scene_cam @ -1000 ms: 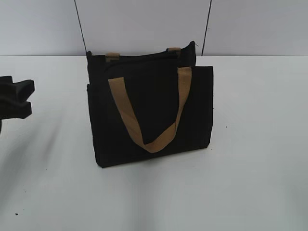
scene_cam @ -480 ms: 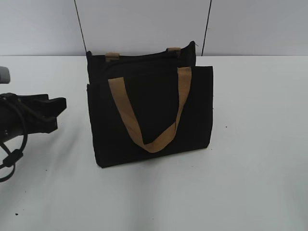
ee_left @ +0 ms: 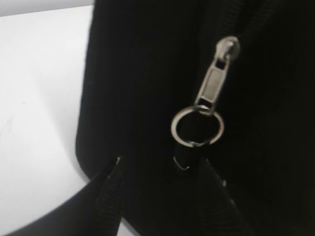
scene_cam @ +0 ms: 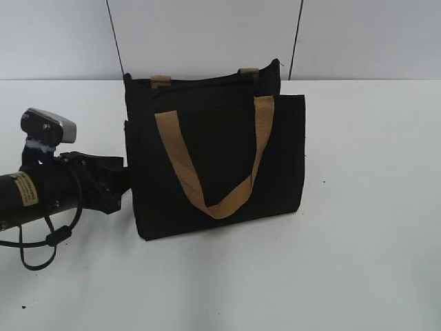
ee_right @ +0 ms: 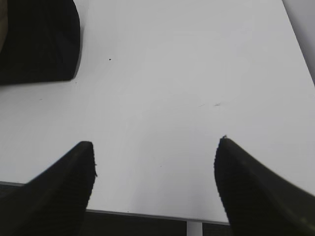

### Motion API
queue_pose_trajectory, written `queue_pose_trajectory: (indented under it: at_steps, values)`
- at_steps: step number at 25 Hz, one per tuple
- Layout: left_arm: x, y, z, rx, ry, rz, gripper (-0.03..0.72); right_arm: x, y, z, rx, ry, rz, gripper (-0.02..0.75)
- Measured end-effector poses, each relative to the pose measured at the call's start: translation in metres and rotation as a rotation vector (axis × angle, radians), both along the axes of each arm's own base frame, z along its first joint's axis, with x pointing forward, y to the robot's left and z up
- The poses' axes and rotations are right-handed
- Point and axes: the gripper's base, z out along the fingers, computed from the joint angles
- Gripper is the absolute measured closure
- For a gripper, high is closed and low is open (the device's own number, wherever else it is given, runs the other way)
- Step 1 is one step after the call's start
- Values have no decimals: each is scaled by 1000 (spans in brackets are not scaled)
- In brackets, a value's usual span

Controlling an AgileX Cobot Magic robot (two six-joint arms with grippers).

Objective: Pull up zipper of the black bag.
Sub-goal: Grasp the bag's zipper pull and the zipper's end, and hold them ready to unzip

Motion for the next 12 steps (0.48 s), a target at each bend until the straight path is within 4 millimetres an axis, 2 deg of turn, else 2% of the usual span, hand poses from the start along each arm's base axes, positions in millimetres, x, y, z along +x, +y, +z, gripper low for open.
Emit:
queue_pose_trajectory:
  at_steps: [5, 12]
  values:
    - [4, -8, -5, 25, -10, -105, 314, 0, 0, 0, 0, 0, 0, 160]
    - [13, -12, 1, 22, -49, -122, 314, 0, 0, 0, 0, 0, 0, 160]
